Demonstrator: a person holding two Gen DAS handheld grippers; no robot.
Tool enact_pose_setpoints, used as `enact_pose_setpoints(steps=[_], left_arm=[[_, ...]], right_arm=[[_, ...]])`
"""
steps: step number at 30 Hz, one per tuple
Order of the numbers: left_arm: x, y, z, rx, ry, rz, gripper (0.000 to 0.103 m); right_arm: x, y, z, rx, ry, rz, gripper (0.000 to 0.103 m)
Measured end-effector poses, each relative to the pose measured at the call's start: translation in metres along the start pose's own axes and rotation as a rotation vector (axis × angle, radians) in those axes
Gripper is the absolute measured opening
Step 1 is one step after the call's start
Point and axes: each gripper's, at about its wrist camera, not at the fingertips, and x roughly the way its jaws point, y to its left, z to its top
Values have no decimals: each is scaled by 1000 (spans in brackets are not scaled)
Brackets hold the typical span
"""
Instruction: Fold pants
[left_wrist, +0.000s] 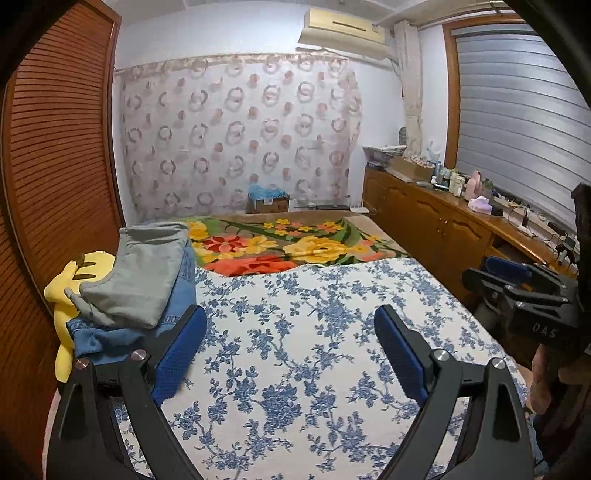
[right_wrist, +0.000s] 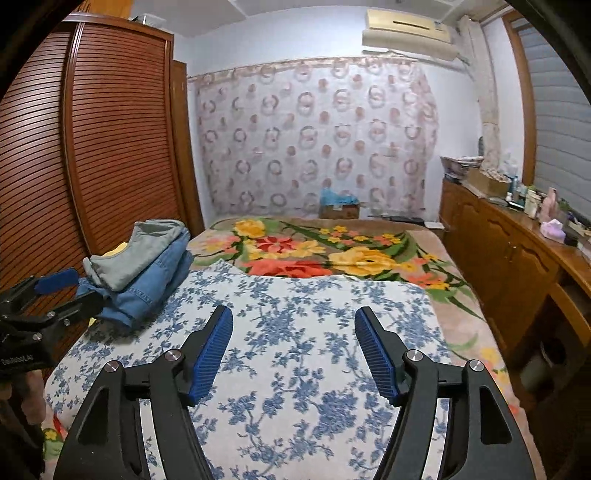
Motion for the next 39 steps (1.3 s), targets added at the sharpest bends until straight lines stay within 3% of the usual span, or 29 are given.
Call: enact_pose_setpoints(steps=[19,39], left_arm=[[-52,-4,9,-12,-110,55,92],[-56,3,5,-17,-113,70,92]], right_arm=[[-33,22,-16,-7,-131,-39,71],[-29,14,-29,-2,-135,-39,71]])
